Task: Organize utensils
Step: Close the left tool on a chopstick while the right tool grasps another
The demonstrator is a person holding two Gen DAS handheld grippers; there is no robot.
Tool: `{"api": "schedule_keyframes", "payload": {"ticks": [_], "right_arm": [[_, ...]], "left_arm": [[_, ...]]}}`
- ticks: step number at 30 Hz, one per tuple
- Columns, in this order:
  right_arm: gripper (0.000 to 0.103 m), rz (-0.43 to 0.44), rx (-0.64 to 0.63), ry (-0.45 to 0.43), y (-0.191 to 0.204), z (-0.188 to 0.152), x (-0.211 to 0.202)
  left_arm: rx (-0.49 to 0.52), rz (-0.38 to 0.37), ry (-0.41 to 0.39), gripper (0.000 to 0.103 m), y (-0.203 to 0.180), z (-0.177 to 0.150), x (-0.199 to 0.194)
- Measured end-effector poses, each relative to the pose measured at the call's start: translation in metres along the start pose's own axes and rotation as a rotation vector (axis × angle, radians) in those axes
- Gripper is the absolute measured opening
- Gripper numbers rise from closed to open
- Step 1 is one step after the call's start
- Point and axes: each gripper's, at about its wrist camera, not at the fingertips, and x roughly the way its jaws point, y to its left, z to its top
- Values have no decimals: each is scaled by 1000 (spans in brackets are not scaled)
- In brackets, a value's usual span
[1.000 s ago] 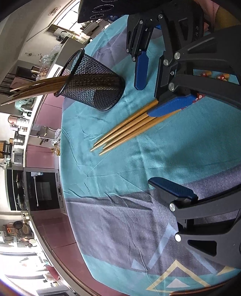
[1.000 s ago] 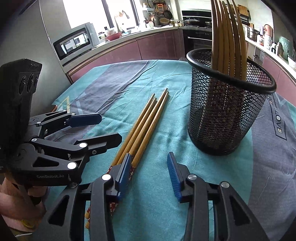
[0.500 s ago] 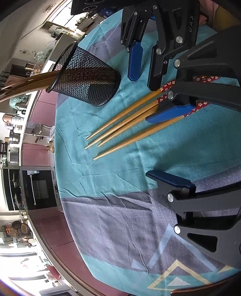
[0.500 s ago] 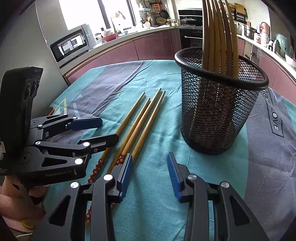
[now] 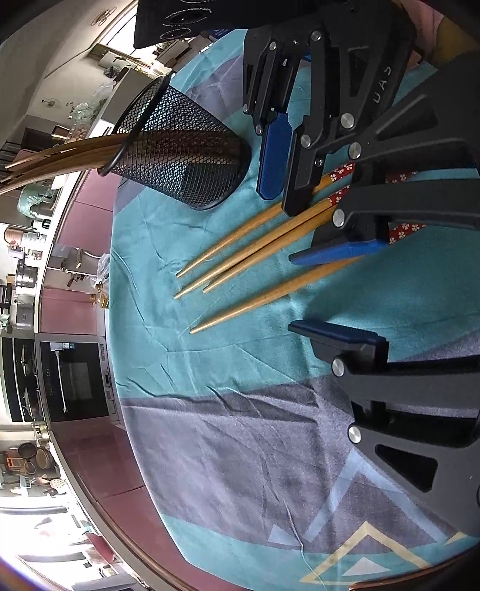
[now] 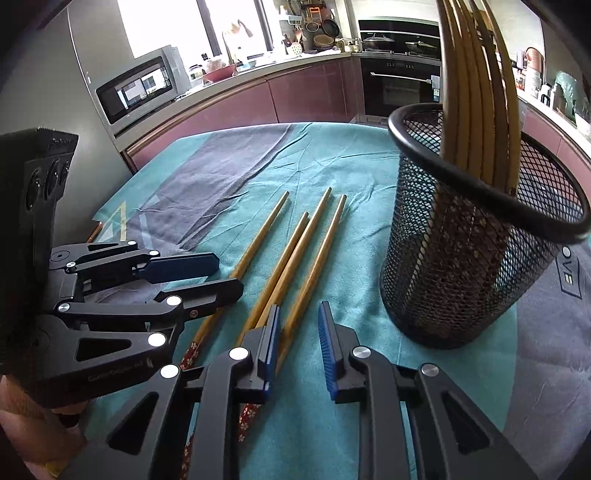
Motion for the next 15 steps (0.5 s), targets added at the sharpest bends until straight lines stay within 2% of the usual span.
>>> {"api": "schedule_keyframes", "payload": {"ticks": [3,5,7,11,15], "right_arm": [[15,-5,9,-6,0,1,2],[11,13,33,-8,-4,1,2],[8,26,61,-12,-9,0,1],[6,49,107,-28,-17,-2,-5],[6,71,120,-63,-20,-4,-19]], "left_arm": [[-2,3,-5,31,-1,3,3],[-6,13,-7,20,-2,4,4],[-26,0,-9,13,-1,3,3],[-62,-10,-19,8,1,0,0],[-78,-32,-47,8,2,-3,-13]]}}
